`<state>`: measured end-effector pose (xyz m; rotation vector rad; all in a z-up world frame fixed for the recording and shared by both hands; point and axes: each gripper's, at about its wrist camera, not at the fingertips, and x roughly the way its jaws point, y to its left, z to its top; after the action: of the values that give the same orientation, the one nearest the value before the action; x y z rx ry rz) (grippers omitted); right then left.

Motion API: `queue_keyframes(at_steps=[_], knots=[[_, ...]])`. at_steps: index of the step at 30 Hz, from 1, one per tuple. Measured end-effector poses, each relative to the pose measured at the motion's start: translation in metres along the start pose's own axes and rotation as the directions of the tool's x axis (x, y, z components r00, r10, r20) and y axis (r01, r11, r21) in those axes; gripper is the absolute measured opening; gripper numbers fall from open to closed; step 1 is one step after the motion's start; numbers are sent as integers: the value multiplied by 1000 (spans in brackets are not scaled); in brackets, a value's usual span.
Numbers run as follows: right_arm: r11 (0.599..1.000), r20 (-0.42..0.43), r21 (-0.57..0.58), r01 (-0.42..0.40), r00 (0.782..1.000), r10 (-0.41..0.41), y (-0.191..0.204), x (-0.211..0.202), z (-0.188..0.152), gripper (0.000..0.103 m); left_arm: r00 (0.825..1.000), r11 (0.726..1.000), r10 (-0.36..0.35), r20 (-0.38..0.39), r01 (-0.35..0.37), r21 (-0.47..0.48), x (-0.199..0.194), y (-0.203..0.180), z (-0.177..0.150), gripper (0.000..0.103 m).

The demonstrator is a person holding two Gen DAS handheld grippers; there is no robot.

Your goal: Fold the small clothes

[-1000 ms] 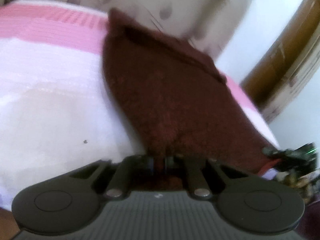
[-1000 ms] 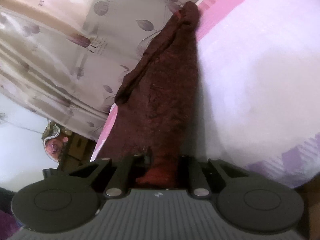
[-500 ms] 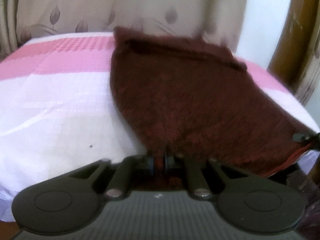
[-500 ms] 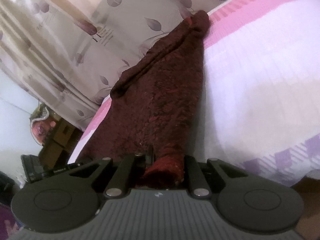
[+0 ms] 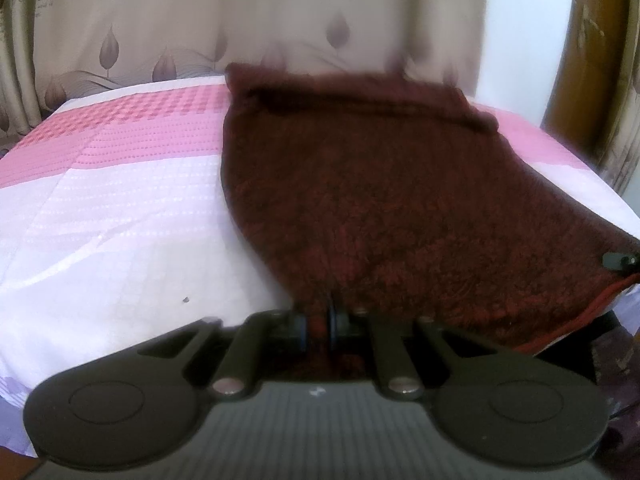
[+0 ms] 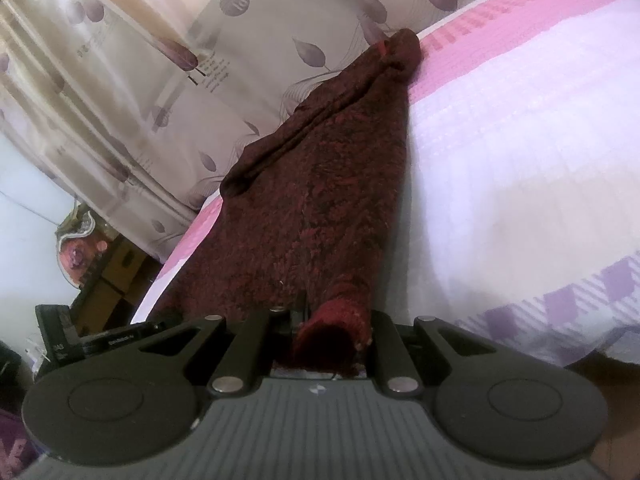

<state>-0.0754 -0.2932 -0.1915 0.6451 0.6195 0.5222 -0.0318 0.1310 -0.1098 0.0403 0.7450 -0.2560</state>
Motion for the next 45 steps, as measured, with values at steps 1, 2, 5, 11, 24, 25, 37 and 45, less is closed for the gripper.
queue_keyframes(at_steps=[1,2,5,11,24,25,37,45], knots=[[1000,4,1,-4,1000,4,1,-2,1,16,1000,1000,2,3,-2,5,-1,-1,0,10],[1000,10,4,-12,1000,12,2,-3,2,16,1000,1000,1,6,-1,8,-2,-1,0,10],[999,24,-5,-32,999,32,6,-8,5,16,1000,1000,-14,10,14,-8,-4,2,-1,10],[997,29,55,-57,998,56,2,-13,4,16,996,991,-87,8,87,-105,-8,20,-5,10],[998,-21,37,-41,999,42,-5,-14,2,16,987,975,-159,2,157,-158,-5,41,-7,12],[999,-18,36,-39,999,40,-5,-16,2,16,987,976,-164,2,162,-146,-4,41,-8,14],[961,56,231,-151,988,142,-46,-32,5,36,974,973,-215,66,220,-75,-5,35,-19,81],[962,54,204,-181,983,174,-31,-31,4,16,961,931,-269,67,277,-239,-8,55,-12,10]])
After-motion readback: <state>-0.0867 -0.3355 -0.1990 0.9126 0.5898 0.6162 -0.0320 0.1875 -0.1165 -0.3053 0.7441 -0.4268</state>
